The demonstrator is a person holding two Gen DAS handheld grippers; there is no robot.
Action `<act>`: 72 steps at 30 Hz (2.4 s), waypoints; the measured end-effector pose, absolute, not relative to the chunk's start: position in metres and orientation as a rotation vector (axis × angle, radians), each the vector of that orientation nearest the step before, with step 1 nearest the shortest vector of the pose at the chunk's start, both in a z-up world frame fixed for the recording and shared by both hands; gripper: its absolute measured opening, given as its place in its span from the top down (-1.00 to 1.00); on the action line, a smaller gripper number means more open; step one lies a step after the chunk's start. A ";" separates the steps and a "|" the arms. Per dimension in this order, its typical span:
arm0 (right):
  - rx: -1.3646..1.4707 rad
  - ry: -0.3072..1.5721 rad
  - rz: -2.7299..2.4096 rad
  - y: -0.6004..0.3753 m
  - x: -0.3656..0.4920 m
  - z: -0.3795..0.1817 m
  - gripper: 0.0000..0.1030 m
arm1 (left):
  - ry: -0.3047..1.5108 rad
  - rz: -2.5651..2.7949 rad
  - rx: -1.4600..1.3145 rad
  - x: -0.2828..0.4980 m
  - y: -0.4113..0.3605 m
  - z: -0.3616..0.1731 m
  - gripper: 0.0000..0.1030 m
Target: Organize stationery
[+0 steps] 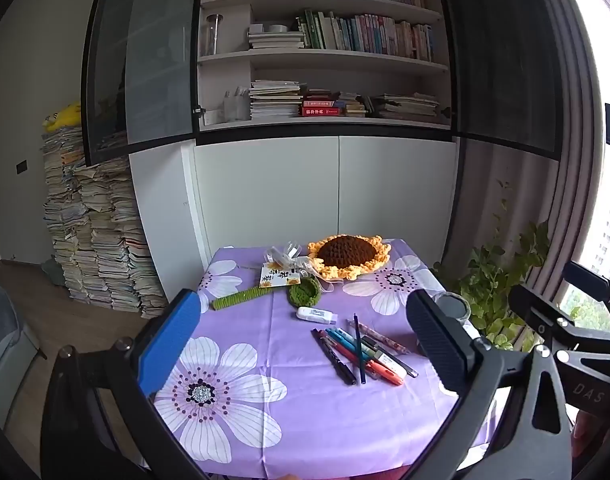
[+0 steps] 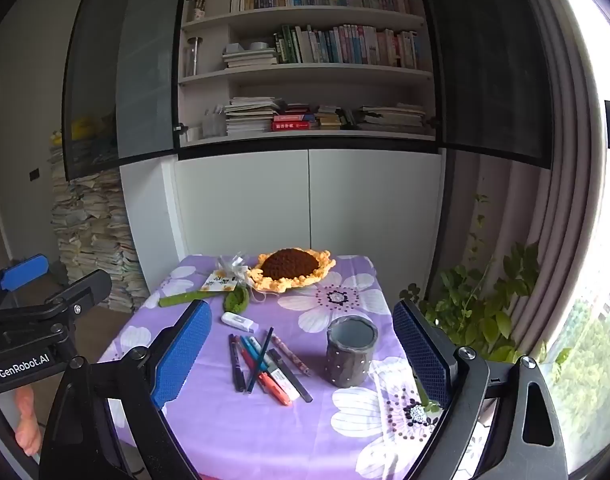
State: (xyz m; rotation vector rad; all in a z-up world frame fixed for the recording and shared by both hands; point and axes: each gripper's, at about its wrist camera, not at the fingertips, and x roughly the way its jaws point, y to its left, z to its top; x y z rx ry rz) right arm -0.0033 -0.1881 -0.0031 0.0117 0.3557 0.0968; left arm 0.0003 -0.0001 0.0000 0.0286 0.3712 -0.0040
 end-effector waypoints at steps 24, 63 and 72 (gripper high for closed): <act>0.003 0.367 0.097 -0.188 -0.003 -0.008 -0.79 | 0.371 0.000 0.030 -0.001 0.003 -0.006 -0.98; 0.013 0.390 0.093 -0.188 0.002 -0.025 -0.79 | 0.374 -0.003 0.059 0.002 -0.007 -0.011 -0.98; 0.002 0.430 0.107 -0.192 0.013 -0.032 -0.79 | 0.408 0.005 0.083 0.016 -0.008 -0.021 -0.98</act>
